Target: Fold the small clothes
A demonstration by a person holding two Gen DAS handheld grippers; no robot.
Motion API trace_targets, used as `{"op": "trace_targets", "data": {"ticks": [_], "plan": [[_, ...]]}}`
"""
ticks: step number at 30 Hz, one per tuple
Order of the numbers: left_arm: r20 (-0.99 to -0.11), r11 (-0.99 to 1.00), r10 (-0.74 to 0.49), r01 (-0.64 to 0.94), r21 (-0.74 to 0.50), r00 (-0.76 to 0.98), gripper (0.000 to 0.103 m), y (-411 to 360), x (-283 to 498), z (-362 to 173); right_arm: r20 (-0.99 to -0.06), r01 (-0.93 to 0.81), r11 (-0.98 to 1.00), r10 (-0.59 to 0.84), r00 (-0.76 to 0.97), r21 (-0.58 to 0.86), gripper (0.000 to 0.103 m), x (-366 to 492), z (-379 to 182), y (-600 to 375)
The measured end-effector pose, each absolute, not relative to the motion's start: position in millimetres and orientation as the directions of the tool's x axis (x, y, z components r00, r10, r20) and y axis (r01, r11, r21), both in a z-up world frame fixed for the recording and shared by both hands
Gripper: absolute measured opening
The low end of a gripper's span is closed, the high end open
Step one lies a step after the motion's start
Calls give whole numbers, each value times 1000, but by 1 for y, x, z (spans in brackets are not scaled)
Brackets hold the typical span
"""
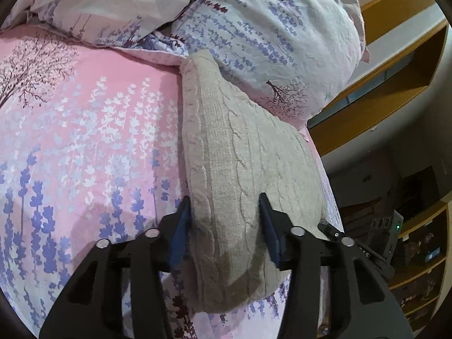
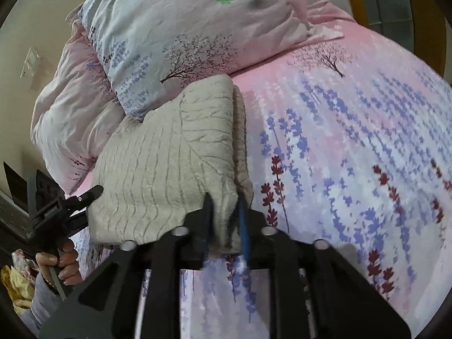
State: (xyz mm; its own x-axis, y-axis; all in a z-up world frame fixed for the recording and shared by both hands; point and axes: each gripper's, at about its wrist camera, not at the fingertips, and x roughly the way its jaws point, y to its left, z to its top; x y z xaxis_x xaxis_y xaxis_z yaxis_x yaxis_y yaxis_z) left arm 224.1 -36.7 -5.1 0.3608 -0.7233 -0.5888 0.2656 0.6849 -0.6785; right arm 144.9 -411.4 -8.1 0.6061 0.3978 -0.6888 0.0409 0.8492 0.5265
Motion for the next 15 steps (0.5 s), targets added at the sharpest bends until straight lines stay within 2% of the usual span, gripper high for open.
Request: {"op": "trace_targets", "data": {"ticks": [1,2,3,4,6,12,14,15], "plan": [[-587,683,-723,254,-684,364,62,-34,226,-3,-677,40,840,407,613,540,54,145,-4,-414],[-586,684,-722,246,-687,369,66,-32,227,-1,-660,38,826,420,623,562,61,146,-1,-418],[-583,682,-721,238,-692,374,75,-30,229,0,-635,36,805,439,636,592,68,148,3,-424],[-576,679,-720,222,-700,386,78,-27,232,1,-619,37,787,454,641,616,69,150,4,-428],[-574,673,-723,205,-710,384,79,-27,241,3,-594,44,739,503,627,672,71,163,2,-436],[-598,676,-725,189,-712,341,78,-44,261,-3,-606,99,675,576,548,731,70,202,-23,-438],[-590,668,-734,200,-717,337,72,-49,262,-4,-601,96,662,599,529,744,65,208,-29,-433],[-583,659,-742,202,-724,331,62,-51,263,-5,-590,90,649,614,524,755,57,210,-32,-430]]}}
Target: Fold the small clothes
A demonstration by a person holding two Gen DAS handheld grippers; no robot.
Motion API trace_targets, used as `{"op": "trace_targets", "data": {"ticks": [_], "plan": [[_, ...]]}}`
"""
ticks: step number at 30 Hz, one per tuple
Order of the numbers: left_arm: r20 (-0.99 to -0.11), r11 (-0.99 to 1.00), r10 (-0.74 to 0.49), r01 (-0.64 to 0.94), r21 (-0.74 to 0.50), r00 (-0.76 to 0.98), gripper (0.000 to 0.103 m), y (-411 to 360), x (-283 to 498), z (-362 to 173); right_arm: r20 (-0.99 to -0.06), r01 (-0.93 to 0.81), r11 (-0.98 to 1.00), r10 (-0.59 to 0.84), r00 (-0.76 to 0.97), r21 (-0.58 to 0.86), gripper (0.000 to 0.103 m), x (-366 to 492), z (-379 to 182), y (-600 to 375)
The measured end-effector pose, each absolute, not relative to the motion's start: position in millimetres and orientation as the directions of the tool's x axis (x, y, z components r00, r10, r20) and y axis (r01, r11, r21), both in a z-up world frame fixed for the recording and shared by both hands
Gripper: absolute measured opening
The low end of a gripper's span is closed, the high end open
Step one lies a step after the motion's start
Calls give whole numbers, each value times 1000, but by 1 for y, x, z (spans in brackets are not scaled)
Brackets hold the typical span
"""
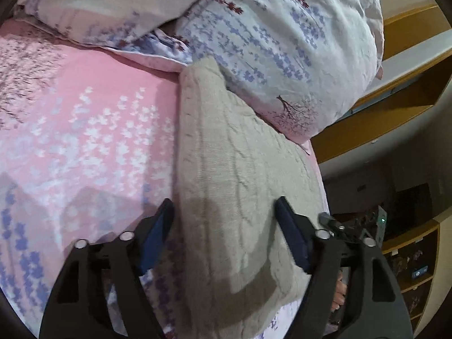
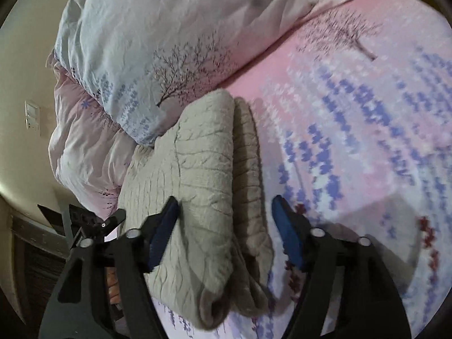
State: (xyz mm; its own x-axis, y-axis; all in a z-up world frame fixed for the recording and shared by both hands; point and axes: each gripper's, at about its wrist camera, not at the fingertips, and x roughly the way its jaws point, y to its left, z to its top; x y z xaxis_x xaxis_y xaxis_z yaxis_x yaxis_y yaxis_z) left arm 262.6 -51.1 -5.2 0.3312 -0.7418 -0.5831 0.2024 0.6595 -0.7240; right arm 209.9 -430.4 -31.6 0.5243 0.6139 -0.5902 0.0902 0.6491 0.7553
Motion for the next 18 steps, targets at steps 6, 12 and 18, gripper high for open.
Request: {"op": "trace_targets", "data": {"ticks": [6,12,18], "plan": [[-533,607,-782,201,-769,323,40,-48,264,-7,-537,82,593,651,537,801,28,209,-33,-424],[-527,625,-773,288,-725,352,38,-5,243,23,-497,-69,622,683,535,780,25,197,7,-380],[-594,720,-680,237,-652,430,41,63,227,23,-605,-208,736,657,450,644,26,204,7,-294]]}}
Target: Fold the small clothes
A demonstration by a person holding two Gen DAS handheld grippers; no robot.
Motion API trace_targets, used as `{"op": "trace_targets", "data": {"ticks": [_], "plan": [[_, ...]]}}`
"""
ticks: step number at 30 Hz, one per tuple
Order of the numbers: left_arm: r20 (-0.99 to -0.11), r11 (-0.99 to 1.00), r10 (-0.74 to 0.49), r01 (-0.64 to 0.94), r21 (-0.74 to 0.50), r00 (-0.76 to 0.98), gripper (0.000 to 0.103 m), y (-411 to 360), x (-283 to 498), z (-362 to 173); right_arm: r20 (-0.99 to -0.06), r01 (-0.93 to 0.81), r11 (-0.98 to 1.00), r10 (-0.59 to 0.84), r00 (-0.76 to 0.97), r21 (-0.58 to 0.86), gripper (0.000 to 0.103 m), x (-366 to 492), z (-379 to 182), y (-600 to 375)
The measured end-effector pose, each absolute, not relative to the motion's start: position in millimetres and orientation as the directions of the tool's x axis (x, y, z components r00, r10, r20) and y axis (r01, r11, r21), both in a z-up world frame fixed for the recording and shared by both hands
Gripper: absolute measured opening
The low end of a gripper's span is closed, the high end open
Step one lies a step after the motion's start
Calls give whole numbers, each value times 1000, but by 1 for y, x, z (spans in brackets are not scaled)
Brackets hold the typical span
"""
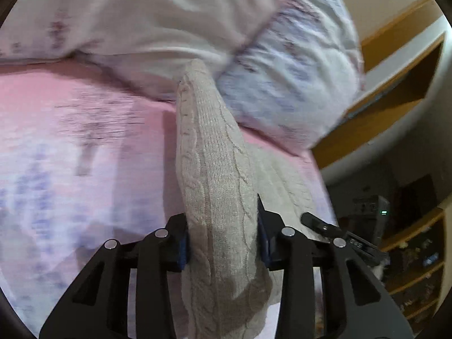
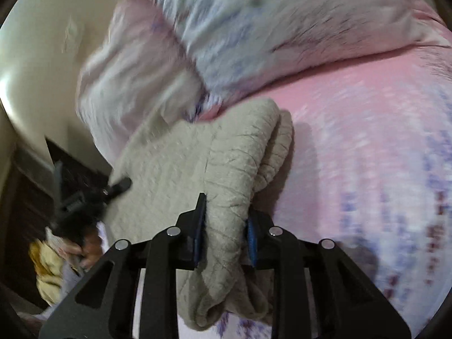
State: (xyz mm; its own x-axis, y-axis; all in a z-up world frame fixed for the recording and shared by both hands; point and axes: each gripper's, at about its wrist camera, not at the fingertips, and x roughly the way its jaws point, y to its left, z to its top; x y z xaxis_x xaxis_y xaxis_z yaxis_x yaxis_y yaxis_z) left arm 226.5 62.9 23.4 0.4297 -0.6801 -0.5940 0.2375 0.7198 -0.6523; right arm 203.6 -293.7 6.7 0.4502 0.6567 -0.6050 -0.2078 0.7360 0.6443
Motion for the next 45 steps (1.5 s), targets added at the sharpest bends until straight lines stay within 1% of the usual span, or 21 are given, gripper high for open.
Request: {"op": "trace_targets", "data": {"ticks": [1,2,4,7,9,12,13,14,15,16,18,22,24,26,27,29,31,34,39,43,45], "plan": [[-632,744,-654,205,-636,416,43,68,229,11,-641,-205,769,624,447,606,31,206,2,-284],[-642,748,-649,192,-635,408,47,69,230,3,-664,-206,792,599,448,575,34,207,-1,-278],[-633,754,-640,194,-628,436,55,74,228,2,-664,-192,787,603,443,586,42,206,0,-281],[-641,809,-574,233,-540,509,56,75,219,24,-637,-156,773,603,480,614,45,204,9,-301],[-622,838,-535,266,-477,571,56,71,211,43,-608,-122,764,589,532,633,44,206,17,-318],[-586,848,-524,314,-427,618,57,61,197,61,-589,-93,732,611,528,675,44,219,15,-326],[-581,847,-528,336,-412,619,57,57,194,63,-595,-98,733,615,518,673,43,224,14,-323],[-585,846,-532,356,-397,612,57,50,193,63,-612,-107,746,611,503,657,36,228,13,-315],[-590,845,-534,364,-391,606,57,44,194,63,-624,-120,756,608,491,643,14,232,11,-308],[-599,840,-543,381,-387,589,57,37,195,60,-634,-127,765,603,485,631,10,234,10,-303],[-611,835,-550,397,-381,570,57,26,197,54,-657,-115,806,547,519,580,9,238,10,-299],[-659,843,-530,420,-337,534,57,1,204,43,-684,-56,824,504,527,564,9,249,2,-306],[-663,850,-516,419,-319,542,57,-2,206,39,-696,-50,825,505,510,563,12,253,-2,-304],[-656,850,-518,414,-325,549,57,0,205,42,-705,-61,848,475,526,526,24,248,5,-302],[-648,847,-526,412,-337,551,57,2,202,44,-704,-66,859,458,543,508,33,243,11,-301],[-623,842,-536,415,-345,569,57,13,189,50,-673,-106,877,433,600,469,34,222,28,-305],[-616,872,-482,410,-268,623,57,20,170,57,-638,-168,886,432,637,433,34,203,44,-301],[-633,932,-340,336,-132,696,57,29,151,57,-613,-270,899,433,661,344,35,171,60,-283],[-681,933,-353,295,-205,642,59,48,146,40,-651,-340,923,371,662,180,44,141,53,-251],[-669,940,-331,298,-170,665,59,43,139,31,-725,-312,949,249,642,50,45,137,31,-239],[-675,940,-329,296,-169,660,62,41,141,26,-736,-291,957,193,649,-7,46,138,23,-233]]}}
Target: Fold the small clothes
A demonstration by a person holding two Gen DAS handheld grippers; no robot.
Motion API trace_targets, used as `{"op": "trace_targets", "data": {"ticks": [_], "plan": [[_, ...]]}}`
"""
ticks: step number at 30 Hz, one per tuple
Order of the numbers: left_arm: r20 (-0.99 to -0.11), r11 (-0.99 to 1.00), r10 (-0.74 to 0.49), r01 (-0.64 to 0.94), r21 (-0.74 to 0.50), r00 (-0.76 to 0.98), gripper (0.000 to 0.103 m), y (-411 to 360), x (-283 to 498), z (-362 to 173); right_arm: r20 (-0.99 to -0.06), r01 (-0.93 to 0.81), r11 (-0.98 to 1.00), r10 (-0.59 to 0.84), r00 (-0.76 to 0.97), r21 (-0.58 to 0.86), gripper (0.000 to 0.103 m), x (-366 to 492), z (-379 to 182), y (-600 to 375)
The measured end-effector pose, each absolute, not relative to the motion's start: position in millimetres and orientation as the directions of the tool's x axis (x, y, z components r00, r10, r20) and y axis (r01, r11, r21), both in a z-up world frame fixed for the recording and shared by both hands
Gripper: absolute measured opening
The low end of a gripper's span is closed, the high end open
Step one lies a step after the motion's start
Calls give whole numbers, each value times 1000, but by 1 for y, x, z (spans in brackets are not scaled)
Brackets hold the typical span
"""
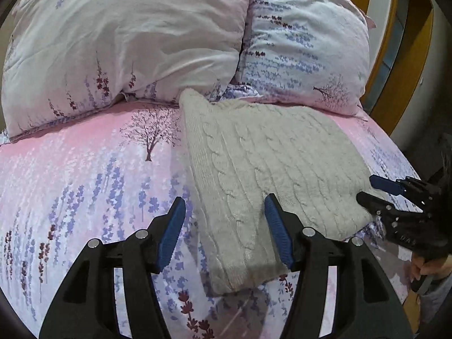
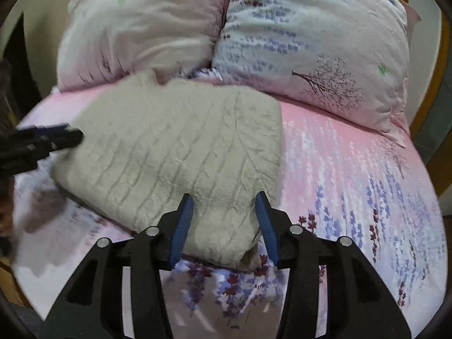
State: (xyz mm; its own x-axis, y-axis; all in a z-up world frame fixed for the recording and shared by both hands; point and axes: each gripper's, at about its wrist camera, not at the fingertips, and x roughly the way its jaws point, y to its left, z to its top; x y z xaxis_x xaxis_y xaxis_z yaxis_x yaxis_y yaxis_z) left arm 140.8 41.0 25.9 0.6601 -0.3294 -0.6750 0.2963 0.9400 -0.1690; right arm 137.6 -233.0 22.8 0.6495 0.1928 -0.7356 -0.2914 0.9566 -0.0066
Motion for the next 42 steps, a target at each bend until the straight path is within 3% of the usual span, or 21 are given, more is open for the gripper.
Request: {"op": "trace_targets", "data": {"ticks": [4,5,6,8,10,13,16,23,29,32,42], "plan": [[-678,943,-328,277,-186,658,71,45,145,20,-737,-243,970,149,660,-22,52,137,19,-230],[-678,942,-329,274,-192,657,71,47,143,22,-739,-221,975,126,662,-31,59,136,21,-230],[-677,943,-327,269,-194,660,71,48,140,25,-740,-199,980,113,663,-29,75,135,23,-233],[-665,946,-317,275,-172,676,72,53,125,33,-724,-142,988,140,675,58,81,130,31,-254],[-665,953,-287,272,-130,689,87,54,113,36,-719,-83,991,132,683,102,94,125,35,-272],[-672,957,-269,271,-105,690,94,57,94,35,-724,5,995,67,686,96,101,115,37,-292],[-696,957,-271,264,-121,665,97,58,83,29,-738,76,997,-53,673,-2,101,105,35,-291],[-739,972,-206,223,-78,642,102,42,75,14,-725,-10,995,-66,685,-100,101,79,23,-248],[-785,984,-121,175,-16,608,102,31,84,1,-766,-85,996,36,642,-25,101,81,12,-229],[-801,982,-150,181,-53,580,102,29,90,-4,-775,-92,995,27,631,-41,101,83,7,-222],[-799,985,-113,170,-14,591,102,23,93,-6,-804,-79,997,67,591,25,101,91,-5,-216]]}}
